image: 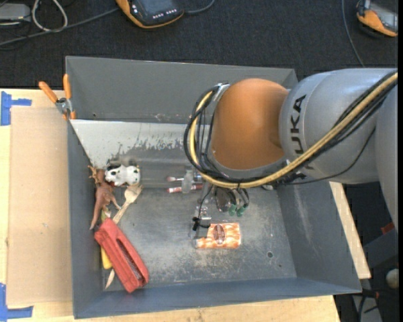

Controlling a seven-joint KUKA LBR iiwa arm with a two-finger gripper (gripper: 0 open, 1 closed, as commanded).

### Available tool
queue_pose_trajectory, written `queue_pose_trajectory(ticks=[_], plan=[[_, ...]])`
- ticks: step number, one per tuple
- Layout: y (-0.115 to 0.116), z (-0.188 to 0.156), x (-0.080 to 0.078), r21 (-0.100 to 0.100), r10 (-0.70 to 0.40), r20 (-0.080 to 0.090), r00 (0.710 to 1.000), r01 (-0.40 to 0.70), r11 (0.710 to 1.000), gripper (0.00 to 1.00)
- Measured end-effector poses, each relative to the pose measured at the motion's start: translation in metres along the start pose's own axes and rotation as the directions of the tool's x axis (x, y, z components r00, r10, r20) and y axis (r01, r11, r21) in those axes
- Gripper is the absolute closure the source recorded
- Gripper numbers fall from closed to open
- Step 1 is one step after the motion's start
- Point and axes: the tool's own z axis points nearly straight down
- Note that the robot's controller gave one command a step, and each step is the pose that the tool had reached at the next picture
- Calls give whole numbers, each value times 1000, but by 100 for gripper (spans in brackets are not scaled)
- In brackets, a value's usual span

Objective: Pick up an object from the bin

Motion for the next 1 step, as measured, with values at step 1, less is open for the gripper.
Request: queue_pose_trajectory(ticks=[1], plan=[[0,-4,-2,-1,2,8,1000,-2,1000,0]])
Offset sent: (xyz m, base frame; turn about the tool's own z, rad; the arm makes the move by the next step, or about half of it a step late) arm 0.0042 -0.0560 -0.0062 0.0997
